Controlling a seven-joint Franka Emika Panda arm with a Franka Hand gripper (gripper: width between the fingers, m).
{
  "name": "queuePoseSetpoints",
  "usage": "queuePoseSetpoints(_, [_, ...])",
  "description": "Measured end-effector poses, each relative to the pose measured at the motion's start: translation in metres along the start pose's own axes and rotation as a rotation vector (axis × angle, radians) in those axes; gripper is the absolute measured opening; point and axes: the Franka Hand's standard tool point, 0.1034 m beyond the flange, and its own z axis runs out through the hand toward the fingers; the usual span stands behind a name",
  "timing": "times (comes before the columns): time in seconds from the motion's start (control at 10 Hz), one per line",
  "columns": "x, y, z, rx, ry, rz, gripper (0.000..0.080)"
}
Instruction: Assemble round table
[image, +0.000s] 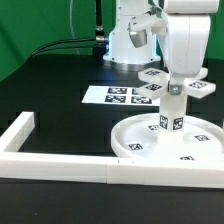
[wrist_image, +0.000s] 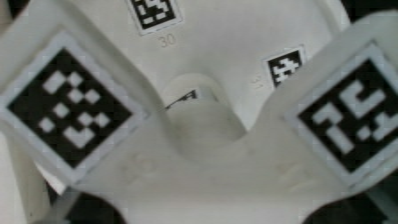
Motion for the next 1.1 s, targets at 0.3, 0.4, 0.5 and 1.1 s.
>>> queuePoseSetpoints(0.3, [-0.0005,0.0000,0.0001,0.000,0.001,0.112,0.0447])
queuePoseSetpoints(0.4, [-0.0006,-0.0003,0.0004,0.001,0.003,0.225,0.0447])
queuePoseSetpoints(0.5, [-0.0016,-0.0003,0.0004,-0.001,0.008,0.367,0.0447])
queuePoseSetpoints(1.1, [-0.0014,0.0001,0.0012,0.001,0.031,1.046,0.0448])
